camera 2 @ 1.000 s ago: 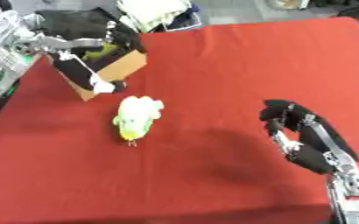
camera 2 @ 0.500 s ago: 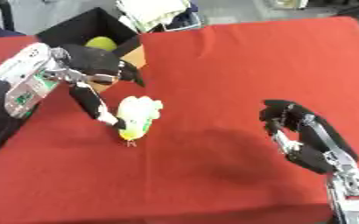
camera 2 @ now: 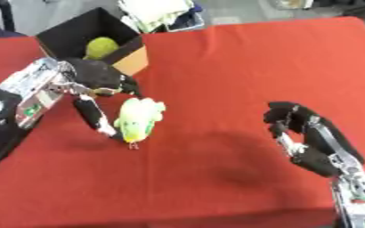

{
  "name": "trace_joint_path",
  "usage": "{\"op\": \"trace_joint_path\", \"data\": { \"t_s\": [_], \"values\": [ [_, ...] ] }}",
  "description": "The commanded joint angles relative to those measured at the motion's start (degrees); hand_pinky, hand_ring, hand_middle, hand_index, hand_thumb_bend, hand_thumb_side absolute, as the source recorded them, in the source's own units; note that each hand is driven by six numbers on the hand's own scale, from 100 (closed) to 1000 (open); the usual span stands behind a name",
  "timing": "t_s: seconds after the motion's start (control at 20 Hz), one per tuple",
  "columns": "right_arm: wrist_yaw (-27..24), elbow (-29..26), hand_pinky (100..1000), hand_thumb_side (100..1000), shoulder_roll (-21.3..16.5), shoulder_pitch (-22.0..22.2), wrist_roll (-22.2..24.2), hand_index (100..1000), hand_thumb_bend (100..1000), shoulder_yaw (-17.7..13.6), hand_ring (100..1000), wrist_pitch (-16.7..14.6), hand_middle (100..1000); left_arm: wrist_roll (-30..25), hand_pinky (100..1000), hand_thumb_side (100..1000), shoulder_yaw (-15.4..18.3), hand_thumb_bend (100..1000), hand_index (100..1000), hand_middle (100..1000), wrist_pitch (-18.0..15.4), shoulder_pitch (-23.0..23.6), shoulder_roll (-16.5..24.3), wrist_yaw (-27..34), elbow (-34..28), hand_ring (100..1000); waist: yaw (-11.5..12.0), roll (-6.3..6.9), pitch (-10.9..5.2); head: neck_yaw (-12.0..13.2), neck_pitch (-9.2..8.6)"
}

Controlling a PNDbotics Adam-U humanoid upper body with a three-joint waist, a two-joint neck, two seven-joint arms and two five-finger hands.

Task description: Pick up objects on the table and place them in the box.

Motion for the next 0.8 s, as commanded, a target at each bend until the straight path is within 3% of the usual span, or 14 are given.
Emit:
{"op": "trace_joint_path", "data": {
  "t_s": [0.05,0.15,0.25,0.35,0.55,0.6,0.8],
  "values": [
    [0.00,-0.63,654,470,-0.36,-0.70,0.01,840,100,-0.05,724,0.11,681,0.17,794,725,0.89,543,926,834,-1.37,-0.42,-0.25,-1.35,0.85,771,0.03,-0.11,-0.61,-0.14,0.28],
    [0.01,-0.62,654,470,-0.35,-0.75,0.07,840,100,-0.02,724,0.12,680,1.40,781,695,1.03,511,908,817,-1.12,-0.08,-0.74,-1.80,1.34,757,0.06,-0.11,-0.57,-0.12,0.28],
    [0.02,-0.62,653,470,-0.35,-0.78,0.07,840,100,-0.03,723,0.12,680,2.97,751,606,1.21,454,866,769,-0.52,0.19,-1.12,-1.95,1.60,713,0.09,-0.12,-0.55,-0.11,0.28],
    [0.02,-0.61,653,470,-0.37,-0.79,0.07,840,100,-0.03,723,0.10,680,4.83,710,394,1.34,343,800,684,0.44,0.34,-1.35,-1.75,1.31,636,0.09,-0.15,-0.55,-0.08,0.28],
    [0.00,-0.59,653,470,-0.39,-0.82,0.04,840,100,-0.04,723,0.11,680,8.06,710,394,0.79,343,800,684,1.41,0.50,-1.32,-1.83,1.41,636,0.08,-0.13,-0.54,-0.03,0.28],
    [0.00,-0.59,653,470,-0.39,-0.82,0.04,840,100,-0.03,723,0.11,680,8.50,649,203,0.81,100,674,524,1.47,0.49,-1.39,-1.92,1.47,527,0.11,-0.15,-0.55,-0.06,0.28],
    [-0.03,-0.52,653,470,-0.43,-0.84,0.03,840,100,-0.05,723,0.14,680,11.67,633,204,2.10,100,639,490,2.35,0.71,-0.75,0.74,-1.28,502,0.38,-0.16,-0.55,-0.23,0.28]
  ]
}}
